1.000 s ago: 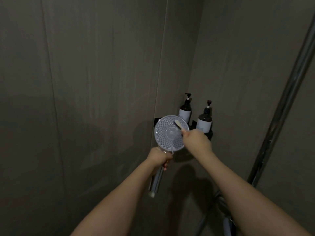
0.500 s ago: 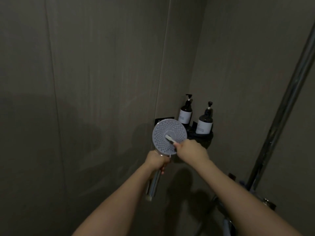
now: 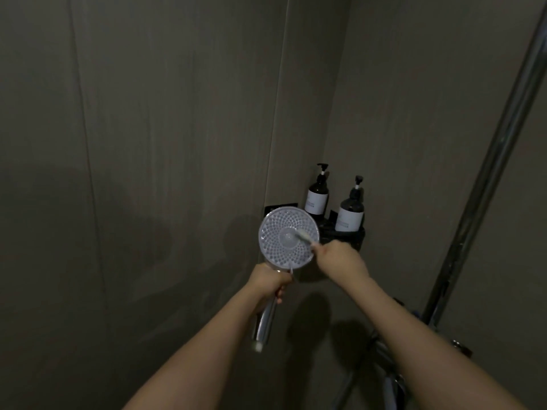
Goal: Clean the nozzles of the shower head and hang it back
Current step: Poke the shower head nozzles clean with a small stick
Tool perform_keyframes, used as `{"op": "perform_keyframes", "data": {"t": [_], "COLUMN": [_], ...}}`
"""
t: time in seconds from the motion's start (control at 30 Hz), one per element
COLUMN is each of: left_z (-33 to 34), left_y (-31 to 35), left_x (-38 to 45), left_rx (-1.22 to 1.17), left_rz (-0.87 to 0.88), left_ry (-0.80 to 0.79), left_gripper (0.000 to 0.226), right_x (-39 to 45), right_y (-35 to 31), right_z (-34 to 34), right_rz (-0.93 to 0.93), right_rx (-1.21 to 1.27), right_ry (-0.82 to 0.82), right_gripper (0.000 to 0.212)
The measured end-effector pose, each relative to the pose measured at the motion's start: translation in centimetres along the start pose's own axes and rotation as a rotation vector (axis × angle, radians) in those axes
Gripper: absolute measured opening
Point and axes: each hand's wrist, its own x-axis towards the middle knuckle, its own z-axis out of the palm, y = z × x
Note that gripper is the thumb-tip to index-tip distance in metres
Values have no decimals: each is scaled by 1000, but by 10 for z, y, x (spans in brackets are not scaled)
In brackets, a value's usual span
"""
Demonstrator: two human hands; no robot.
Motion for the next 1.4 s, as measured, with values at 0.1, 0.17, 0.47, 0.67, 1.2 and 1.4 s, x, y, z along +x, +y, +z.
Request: {"op": "perform_keyframes", "data": {"t": [0.1, 0.17, 0.47, 0.67, 1.2, 1.4], "left_z": [2, 4, 5, 3, -3, 1], "left_y": [3, 3, 3, 2, -6, -10], "left_x": [-2, -3, -6, -5, -6, -6], "left_rx": [-16, -17, -2, 12, 16, -14], "left_rz": [12, 15, 29, 41, 15, 23], "left_ry": [-9, -26, -45, -38, -28, -55], "left_gripper": [29, 29, 32, 32, 31, 33], "right_x": [-5, -7, -8, -13, -1, -10], "right_y": [-2, 0, 0, 2, 26, 28], "right_z": [2, 3, -12, -3, -37, -16], "right_rz": [4, -1, -25, -66, -51, -83], "right_rx": [75, 70, 13, -31, -43, -145], "right_ry": [49, 53, 97, 104, 180, 55], "right_gripper": [47, 46, 47, 42, 44, 44]}}
